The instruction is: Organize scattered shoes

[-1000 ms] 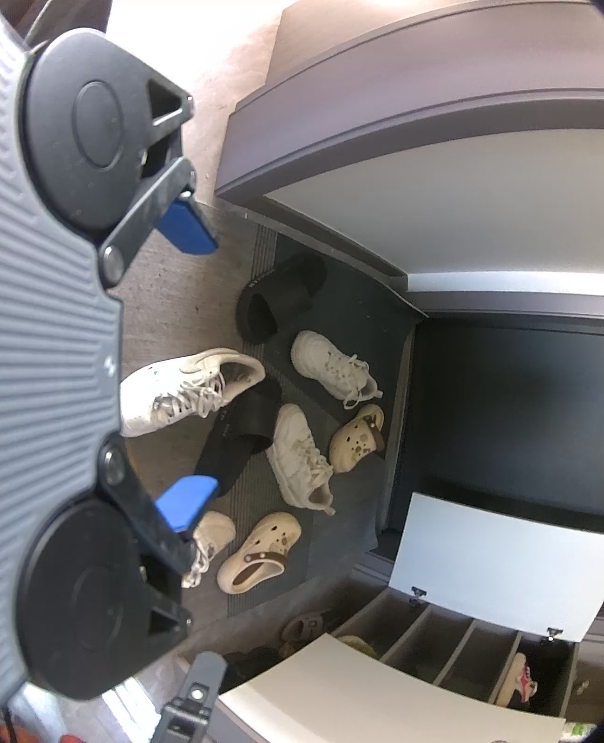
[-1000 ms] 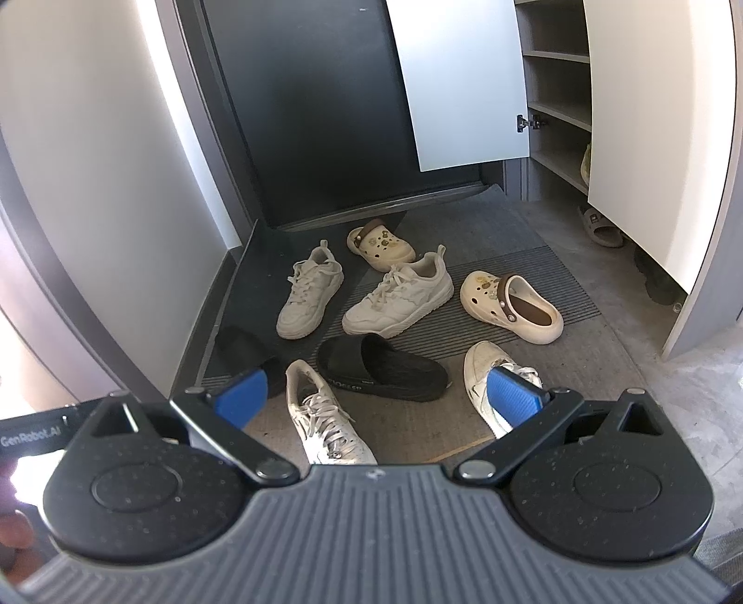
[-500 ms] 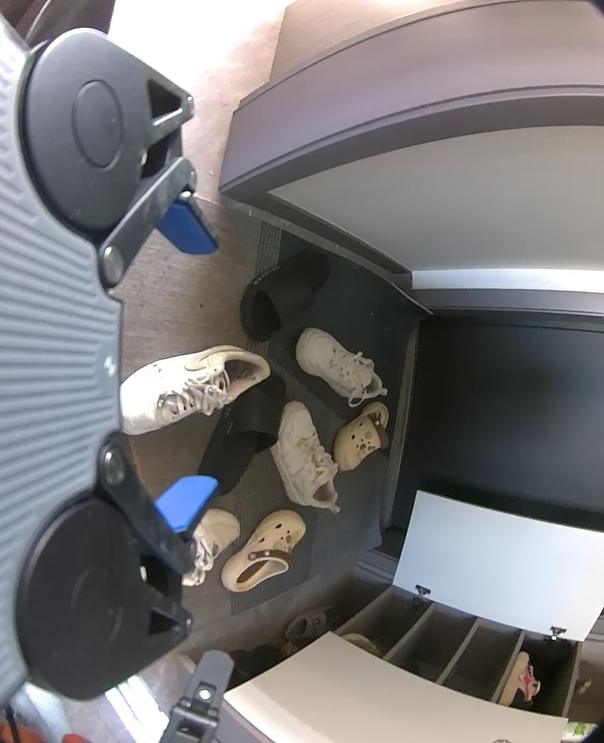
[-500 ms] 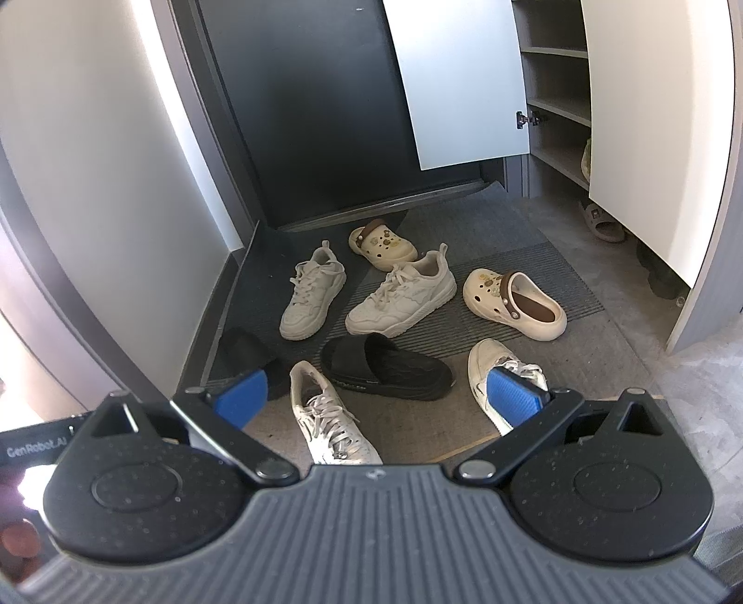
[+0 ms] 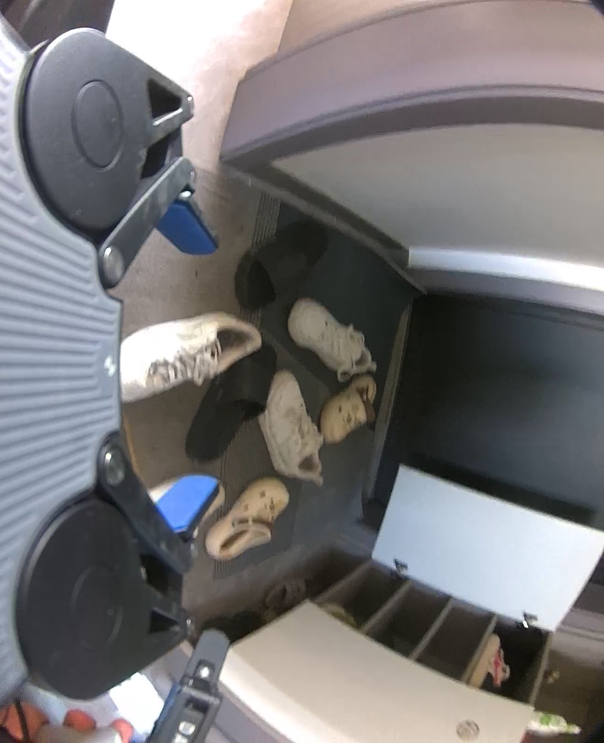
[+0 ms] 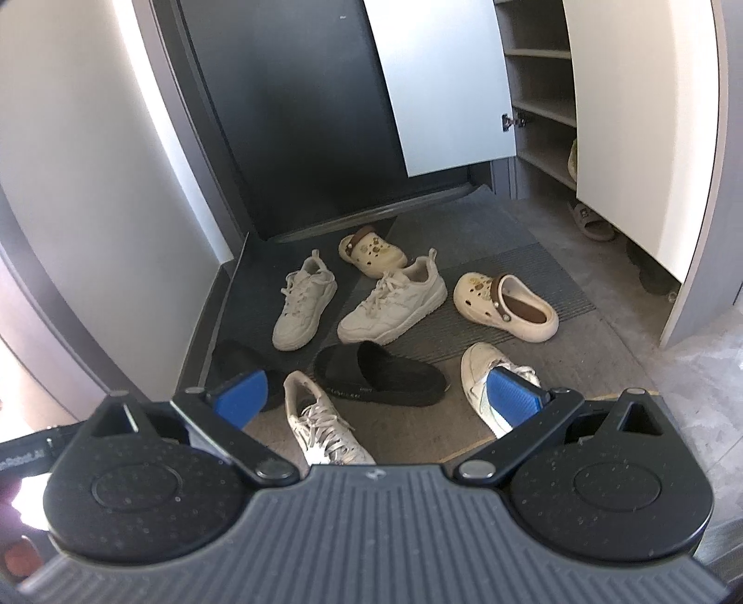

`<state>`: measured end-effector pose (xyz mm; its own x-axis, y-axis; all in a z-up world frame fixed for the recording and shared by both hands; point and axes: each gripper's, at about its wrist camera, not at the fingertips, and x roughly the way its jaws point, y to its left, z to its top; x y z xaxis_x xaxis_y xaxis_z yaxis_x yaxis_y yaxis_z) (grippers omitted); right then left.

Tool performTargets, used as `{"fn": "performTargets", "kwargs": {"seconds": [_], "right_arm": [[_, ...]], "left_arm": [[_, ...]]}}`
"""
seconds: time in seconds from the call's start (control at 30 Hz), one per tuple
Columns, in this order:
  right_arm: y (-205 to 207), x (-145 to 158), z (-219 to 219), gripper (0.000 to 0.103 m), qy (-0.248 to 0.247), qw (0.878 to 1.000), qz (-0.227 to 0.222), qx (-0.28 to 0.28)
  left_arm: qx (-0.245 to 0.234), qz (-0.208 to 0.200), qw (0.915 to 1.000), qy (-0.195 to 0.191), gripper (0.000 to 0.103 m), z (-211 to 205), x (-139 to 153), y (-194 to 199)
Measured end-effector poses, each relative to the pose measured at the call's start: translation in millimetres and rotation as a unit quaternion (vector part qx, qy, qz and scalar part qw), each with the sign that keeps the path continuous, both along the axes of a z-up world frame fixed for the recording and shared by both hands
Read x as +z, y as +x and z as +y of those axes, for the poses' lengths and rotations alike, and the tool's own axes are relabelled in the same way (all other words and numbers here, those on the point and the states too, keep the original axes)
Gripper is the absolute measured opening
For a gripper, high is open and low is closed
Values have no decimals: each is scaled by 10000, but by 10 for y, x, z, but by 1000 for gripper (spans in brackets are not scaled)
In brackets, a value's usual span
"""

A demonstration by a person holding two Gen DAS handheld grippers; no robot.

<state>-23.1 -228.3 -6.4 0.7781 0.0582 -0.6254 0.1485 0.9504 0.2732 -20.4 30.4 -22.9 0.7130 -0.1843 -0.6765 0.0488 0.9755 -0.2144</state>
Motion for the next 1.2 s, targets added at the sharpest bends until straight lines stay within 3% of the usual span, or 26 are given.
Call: {"fn": "performTargets", "kwargs": {"seconds": [0.23,0.33,0.53,0.7,0.9,1.1,1.2], "right_arm": [[-141,168,-123,103,300,9983,-493,-113],[-194,255,-183,103,485,9959,-744,-165],[-275,390,-261,103,734,9902,-1162,-233],[-320,467,-436,103,945,9845,-1434,-361],[-387,433,-618,103,1364,9809,-1342,-346],[-429,395,-570,103,945,9870,-1294,-138],[-352,342,-592,103,997,9889,-1106,-30]], "left_arm": [[-11,-334,9985,-440,103,-23,-146,-115],[111,-279,9990,-327,103,-136,-266,-76],[286,363,9989,115,103,-451,-594,246],[603,525,9962,334,103,-676,-1144,771],[859,988,9906,398,101,-756,-2002,1440],[1181,1259,9839,459,98,-633,-2637,1979],[1267,1376,9806,579,98,-539,-2899,2185]]}}
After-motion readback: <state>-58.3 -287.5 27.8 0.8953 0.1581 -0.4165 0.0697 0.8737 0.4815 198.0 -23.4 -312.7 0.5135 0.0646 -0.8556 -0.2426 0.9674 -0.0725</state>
